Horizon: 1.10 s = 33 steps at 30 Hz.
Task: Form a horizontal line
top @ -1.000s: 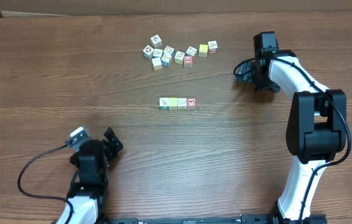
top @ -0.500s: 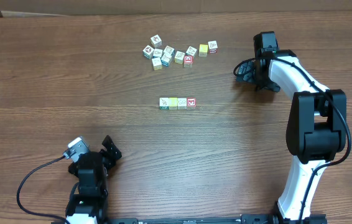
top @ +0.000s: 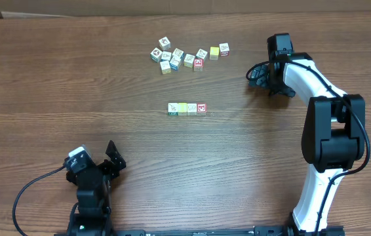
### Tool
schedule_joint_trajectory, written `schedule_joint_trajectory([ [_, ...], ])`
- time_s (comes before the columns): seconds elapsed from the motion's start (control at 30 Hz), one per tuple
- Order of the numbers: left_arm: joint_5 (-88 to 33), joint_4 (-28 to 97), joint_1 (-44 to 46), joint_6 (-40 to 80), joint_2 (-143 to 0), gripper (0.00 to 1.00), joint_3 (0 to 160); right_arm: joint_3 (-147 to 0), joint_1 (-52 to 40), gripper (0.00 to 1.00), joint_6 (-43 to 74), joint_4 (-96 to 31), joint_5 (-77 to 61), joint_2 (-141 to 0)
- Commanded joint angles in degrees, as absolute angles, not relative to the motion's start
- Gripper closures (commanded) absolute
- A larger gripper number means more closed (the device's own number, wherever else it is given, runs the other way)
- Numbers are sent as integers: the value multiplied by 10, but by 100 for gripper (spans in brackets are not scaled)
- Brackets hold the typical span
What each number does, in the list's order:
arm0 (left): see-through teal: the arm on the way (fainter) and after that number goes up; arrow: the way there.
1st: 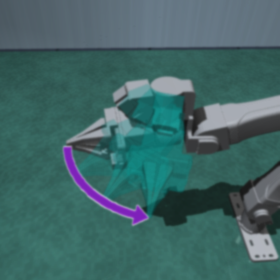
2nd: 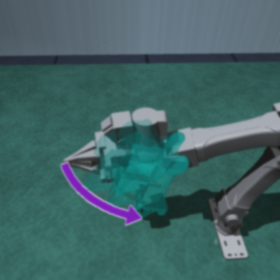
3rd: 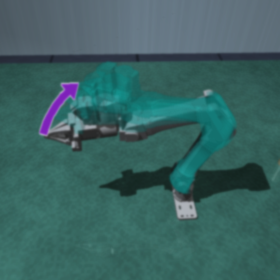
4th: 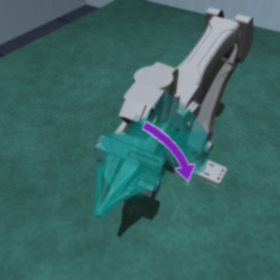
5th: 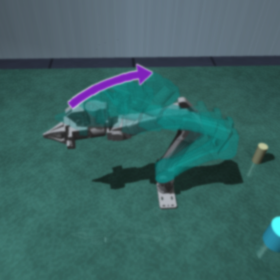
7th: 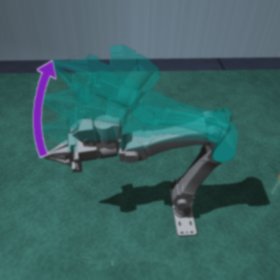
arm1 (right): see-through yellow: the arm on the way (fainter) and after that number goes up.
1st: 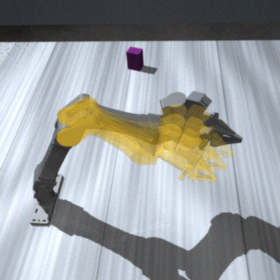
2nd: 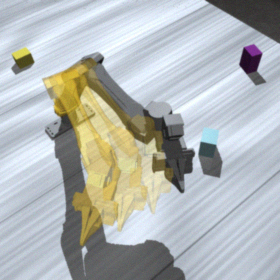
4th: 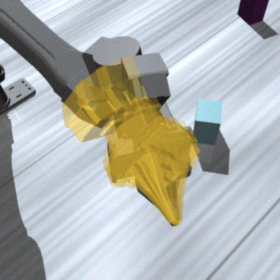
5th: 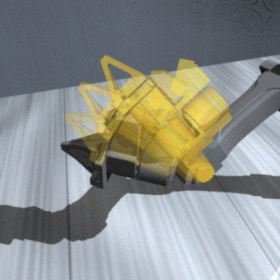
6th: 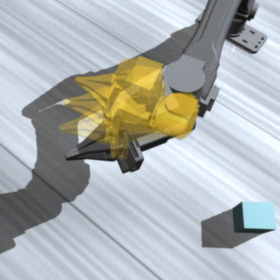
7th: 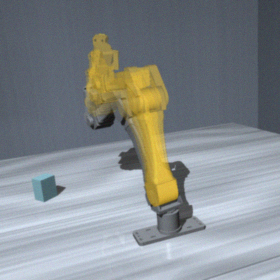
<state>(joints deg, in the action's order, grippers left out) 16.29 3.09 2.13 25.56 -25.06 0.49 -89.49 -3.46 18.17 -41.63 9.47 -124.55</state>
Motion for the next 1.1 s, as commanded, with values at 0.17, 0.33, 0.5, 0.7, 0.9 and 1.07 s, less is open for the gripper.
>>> schedule_joint_trajectory([
  [0.17,66,43,-27,113,-166,0,3,-886,-34,0,182,-416,105,-1244],
  [0.33,48,45,-22,87,-130,0,4,-886,-34,0,182,-416,105,-1244],
  [0.5,42,46,-5,85,-97,0,4,-886,-34,0,182,-416,105,-1244],
  [0.7,38,47,4,73,-34,0,4,-886,-34,0,182,-416,105,-1244],
  [0.9,44,46,4,72,-2,0,4,-886,-33,0,182,-416,105,-1244],
  [1.07,45,46,5,72,-2,0,4,-886,-34,0,182,-416,105,-1244],
])
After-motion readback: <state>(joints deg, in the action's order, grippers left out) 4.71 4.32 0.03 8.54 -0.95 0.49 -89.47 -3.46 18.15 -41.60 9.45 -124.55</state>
